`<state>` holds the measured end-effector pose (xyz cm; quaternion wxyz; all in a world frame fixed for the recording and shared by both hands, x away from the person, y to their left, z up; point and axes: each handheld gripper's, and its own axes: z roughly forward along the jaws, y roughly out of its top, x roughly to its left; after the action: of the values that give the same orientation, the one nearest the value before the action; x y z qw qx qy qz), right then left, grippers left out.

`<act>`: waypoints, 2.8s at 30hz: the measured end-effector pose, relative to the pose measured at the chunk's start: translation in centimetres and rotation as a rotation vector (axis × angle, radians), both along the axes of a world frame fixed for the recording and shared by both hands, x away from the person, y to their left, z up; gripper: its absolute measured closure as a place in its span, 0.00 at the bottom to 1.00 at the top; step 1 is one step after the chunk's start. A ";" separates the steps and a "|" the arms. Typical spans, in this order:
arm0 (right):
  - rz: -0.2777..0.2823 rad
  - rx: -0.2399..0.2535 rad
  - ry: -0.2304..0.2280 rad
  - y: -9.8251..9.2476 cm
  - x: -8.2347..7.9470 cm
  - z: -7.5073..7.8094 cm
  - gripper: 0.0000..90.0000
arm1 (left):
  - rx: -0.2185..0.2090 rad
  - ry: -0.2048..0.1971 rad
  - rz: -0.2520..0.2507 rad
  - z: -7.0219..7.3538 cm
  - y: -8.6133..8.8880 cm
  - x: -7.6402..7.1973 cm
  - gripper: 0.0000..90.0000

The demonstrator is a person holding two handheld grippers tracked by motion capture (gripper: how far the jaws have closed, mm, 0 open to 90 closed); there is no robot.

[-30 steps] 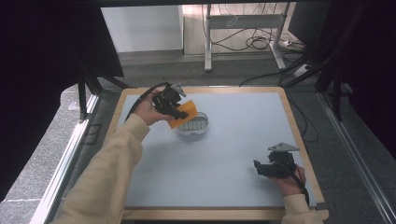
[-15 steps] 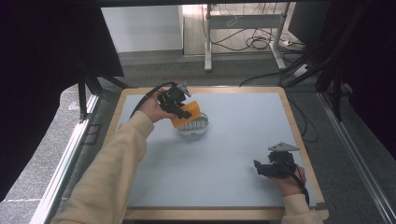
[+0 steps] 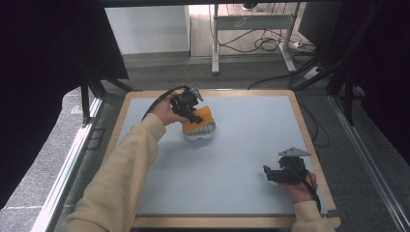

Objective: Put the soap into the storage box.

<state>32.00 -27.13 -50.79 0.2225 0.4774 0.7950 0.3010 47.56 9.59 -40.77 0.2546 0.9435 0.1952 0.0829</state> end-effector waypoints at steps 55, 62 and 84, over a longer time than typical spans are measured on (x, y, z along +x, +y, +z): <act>0.000 -0.010 0.003 -0.1 0.1 -0.1 0.17 | -0.045 -0.065 0.037 -1.0 -0.2 0.6 0.35; -0.003 -0.010 0.001 -0.1 0.0 -0.1 0.17 | -0.106 -0.076 0.074 -0.5 0.6 -1.3 0.33; 0.012 -0.022 -0.018 0.6 -0.3 0.1 0.16 | -0.222 -0.093 0.207 -1.5 4.8 -9.4 0.28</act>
<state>31.74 -26.55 -50.68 0.2333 0.4675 0.7990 0.2979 38.15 14.36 -42.25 0.3562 0.8795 0.2875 0.1303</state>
